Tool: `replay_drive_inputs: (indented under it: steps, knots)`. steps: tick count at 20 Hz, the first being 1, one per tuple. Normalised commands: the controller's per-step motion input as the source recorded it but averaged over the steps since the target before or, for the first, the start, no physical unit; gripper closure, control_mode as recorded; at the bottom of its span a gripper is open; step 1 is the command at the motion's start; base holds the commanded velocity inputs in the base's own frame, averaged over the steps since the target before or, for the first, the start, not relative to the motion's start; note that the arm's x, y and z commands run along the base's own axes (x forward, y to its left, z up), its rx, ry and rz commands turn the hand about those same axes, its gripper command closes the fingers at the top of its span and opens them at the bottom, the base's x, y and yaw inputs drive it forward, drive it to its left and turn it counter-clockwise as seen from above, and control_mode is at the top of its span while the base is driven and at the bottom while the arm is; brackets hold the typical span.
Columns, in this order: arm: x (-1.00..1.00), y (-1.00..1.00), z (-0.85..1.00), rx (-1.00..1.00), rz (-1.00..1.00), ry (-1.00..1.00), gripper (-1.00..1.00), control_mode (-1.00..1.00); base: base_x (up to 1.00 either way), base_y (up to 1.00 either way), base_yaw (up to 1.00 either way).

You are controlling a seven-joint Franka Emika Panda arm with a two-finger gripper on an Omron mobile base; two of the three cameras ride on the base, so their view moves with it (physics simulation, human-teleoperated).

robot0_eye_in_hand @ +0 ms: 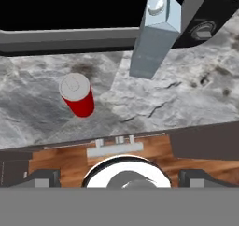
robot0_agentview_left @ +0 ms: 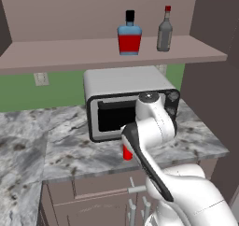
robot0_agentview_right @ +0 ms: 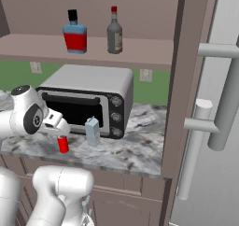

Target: Sort all alcoholic drinks to one cabinet, and non-alcoholic drinks to the other.

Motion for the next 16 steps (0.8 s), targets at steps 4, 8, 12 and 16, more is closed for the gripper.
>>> replay_drive_inputs:
  steps: [4,8,12,16]
  knots:
    - [0.20,0.10,-0.54,0.00,0.00,-0.08,-1.00,-1.00,0.00,0.00,0.00]
    - [0.16,0.16,-0.36,0.00,0.00,-0.05,-1.00,-1.00,0.00,0.00,0.00]
    - [0.20,0.19,-0.24,0.00,0.00,-0.02,-1.00,-1.00,0.00,0.00,0.00]
    - [0.30,0.21,-0.15,0.00,0.00,0.00,-1.00,-1.00,0.00,0.00,0.00]
